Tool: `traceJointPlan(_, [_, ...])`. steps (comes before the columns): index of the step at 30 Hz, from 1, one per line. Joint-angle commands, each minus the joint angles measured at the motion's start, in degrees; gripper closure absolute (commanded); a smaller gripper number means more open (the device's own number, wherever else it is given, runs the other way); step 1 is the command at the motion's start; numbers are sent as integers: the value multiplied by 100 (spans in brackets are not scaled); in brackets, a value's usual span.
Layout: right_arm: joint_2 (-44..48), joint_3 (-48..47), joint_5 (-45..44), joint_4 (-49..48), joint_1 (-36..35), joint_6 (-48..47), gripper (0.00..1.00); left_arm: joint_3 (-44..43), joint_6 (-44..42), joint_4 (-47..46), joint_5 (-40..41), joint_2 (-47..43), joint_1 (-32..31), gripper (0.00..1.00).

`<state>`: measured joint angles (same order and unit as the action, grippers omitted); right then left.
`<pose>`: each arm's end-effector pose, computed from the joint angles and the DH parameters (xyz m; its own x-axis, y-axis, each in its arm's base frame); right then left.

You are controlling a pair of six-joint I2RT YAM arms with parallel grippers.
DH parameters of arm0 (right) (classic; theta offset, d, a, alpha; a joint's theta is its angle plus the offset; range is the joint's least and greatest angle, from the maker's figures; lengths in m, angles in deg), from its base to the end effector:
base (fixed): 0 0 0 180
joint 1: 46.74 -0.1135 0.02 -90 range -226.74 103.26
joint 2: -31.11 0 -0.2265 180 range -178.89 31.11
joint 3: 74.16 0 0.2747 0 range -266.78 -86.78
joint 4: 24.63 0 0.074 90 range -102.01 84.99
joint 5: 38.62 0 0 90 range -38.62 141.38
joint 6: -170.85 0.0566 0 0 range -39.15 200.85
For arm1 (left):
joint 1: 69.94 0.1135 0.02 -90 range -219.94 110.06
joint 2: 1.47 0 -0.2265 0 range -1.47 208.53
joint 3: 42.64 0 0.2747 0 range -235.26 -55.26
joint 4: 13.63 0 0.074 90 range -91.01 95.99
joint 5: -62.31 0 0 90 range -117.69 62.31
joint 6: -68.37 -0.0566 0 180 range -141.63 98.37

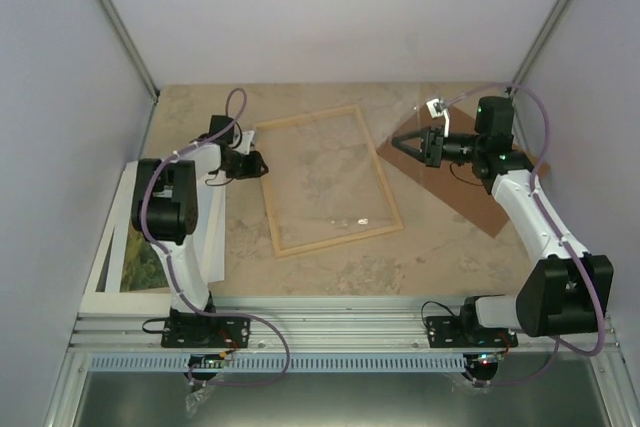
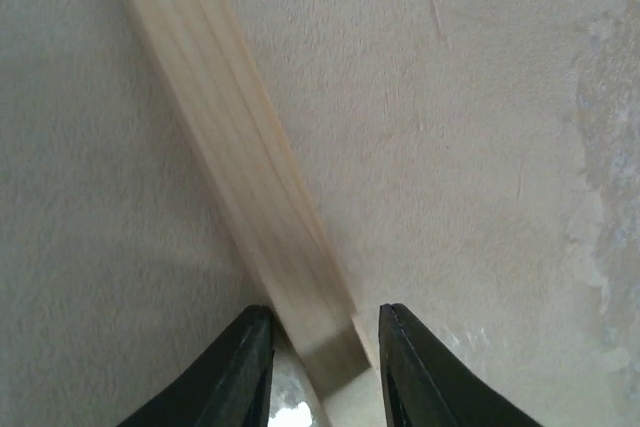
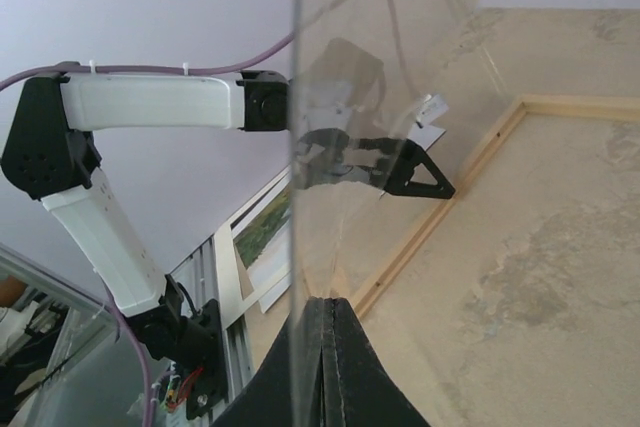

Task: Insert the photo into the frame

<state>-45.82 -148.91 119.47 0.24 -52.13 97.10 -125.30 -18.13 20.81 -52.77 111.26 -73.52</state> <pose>0.3216 0.0831 0.2804 -0.6747 0.0412 -0.7370 -0.6967 0.2941 0.6543 0.3969 -0.0489 0.0717 -0.9138 0.0018 -0.4062 0.1832 0.8943 -0.4082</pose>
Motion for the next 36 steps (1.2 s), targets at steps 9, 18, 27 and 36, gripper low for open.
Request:
traceJointPlan(9, [-245,488,-36,-1521,-110,1031,99,-462,-585,33,580,403,-109,74])
traceJointPlan(18, [-759,61,111,-1797,-474,985,99,-126,-1255,430,1104,6,-9,83])
traceJointPlan(27, [-490,131,27,-1669,-472,878,99,516,-990,789,854,-549,138,83])
traceJointPlan(36, [-480,91,-51,-1512,-459,780,100,36,552,327,400,184,-389,86])
